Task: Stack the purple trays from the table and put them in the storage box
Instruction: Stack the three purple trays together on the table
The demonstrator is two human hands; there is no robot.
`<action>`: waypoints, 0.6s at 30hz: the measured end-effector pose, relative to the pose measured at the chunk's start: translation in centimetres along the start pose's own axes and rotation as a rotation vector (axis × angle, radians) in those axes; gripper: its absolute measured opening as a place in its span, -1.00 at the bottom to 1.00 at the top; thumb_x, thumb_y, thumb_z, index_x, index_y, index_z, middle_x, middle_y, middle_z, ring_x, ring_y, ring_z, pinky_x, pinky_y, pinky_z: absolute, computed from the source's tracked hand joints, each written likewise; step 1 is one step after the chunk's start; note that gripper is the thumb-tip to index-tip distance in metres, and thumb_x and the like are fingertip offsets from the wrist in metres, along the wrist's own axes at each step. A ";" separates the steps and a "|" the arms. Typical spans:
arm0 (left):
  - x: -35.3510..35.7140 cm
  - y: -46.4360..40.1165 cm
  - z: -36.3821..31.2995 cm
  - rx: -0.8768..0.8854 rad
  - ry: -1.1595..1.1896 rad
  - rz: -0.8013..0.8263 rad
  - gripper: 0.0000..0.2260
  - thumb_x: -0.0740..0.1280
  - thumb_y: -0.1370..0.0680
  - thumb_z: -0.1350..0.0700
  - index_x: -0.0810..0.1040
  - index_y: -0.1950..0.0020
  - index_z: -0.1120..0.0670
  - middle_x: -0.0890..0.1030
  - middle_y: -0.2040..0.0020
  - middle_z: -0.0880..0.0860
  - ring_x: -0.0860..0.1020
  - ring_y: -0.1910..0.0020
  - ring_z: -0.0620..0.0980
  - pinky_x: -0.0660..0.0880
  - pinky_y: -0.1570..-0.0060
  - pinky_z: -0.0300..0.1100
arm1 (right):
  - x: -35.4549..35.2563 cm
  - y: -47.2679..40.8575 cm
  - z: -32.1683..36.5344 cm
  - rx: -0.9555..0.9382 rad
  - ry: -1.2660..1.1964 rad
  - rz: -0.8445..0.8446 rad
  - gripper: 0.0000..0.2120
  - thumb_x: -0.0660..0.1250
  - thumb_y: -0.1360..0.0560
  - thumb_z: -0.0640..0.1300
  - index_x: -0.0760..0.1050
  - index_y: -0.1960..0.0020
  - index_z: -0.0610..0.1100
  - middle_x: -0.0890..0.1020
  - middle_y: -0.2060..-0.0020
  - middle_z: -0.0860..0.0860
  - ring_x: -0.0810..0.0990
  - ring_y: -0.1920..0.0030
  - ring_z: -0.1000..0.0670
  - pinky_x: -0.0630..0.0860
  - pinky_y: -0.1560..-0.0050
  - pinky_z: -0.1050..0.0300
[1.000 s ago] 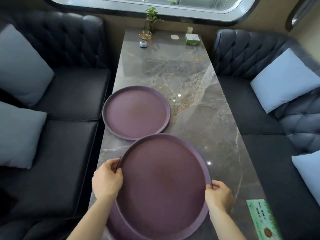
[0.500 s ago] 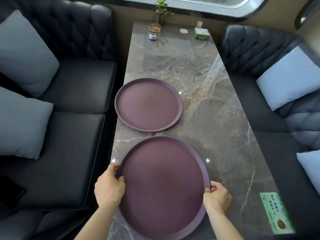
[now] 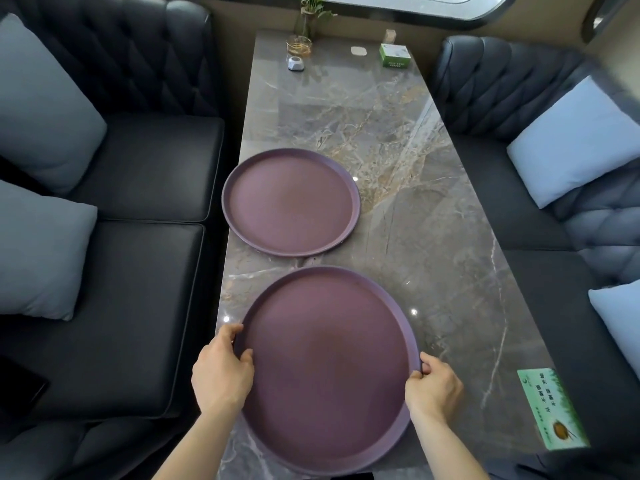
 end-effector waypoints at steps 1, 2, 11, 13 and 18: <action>0.0 0.1 0.0 0.002 -0.005 -0.006 -0.61 0.45 -0.47 0.10 0.52 -0.27 -0.11 0.62 0.07 -0.06 0.60 0.08 0.02 0.44 0.13 -0.08 | 0.0 0.0 0.0 0.000 0.003 0.001 -0.64 0.39 -0.42 -0.45 0.66 -0.16 -0.21 0.69 0.01 -0.18 0.61 -0.08 -0.25 0.53 -0.10 -0.05; 0.0 0.1 0.0 0.004 -0.009 -0.009 -0.61 0.45 -0.47 0.10 0.52 -0.27 -0.11 0.61 0.08 -0.06 0.58 0.09 0.01 0.44 0.13 -0.08 | -0.1 0.0 0.0 0.000 0.006 0.002 -0.64 0.39 -0.42 -0.44 0.66 -0.16 -0.19 0.69 0.01 -0.17 0.61 -0.08 -0.24 0.54 -0.09 -0.05; 0.1 -0.2 0.4 0.035 -0.057 -0.023 -0.58 0.31 -0.49 0.26 0.56 -0.28 -0.10 0.71 -0.04 0.01 0.63 0.00 0.15 0.52 0.06 -0.01 | -0.2 -0.1 -0.1 -0.023 0.033 0.020 -0.63 0.39 -0.44 -0.42 0.65 -0.19 -0.16 0.73 0.01 -0.12 0.65 -0.06 -0.18 0.56 -0.09 -0.02; 0.2 -0.4 0.6 0.027 -0.063 -0.024 -0.56 0.29 -0.47 0.28 0.57 -0.26 -0.12 0.71 -0.02 0.00 0.63 0.03 0.16 0.53 0.07 0.00 | -0.2 -0.1 -0.2 -0.023 0.037 0.023 -0.63 0.39 -0.44 -0.42 0.65 -0.20 -0.16 0.72 0.01 -0.12 0.65 -0.06 -0.18 0.56 -0.08 -0.02; 0.1 -0.6 0.5 0.032 -0.074 -0.026 -0.58 0.30 -0.46 0.30 0.59 -0.22 -0.10 0.71 0.05 -0.01 0.63 0.08 0.14 0.50 0.11 -0.03 | -0.1 -0.2 -0.1 -0.033 0.075 0.027 -0.64 0.38 -0.45 -0.41 0.65 -0.19 -0.15 0.72 0.00 -0.11 0.65 -0.04 -0.17 0.56 -0.02 0.00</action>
Point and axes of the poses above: each hand's wrist, its own y-axis away from the middle knuckle, its own x-axis out of the palm, z = x × y, the point moved 6 cm from there along -y, towards the middle knuckle
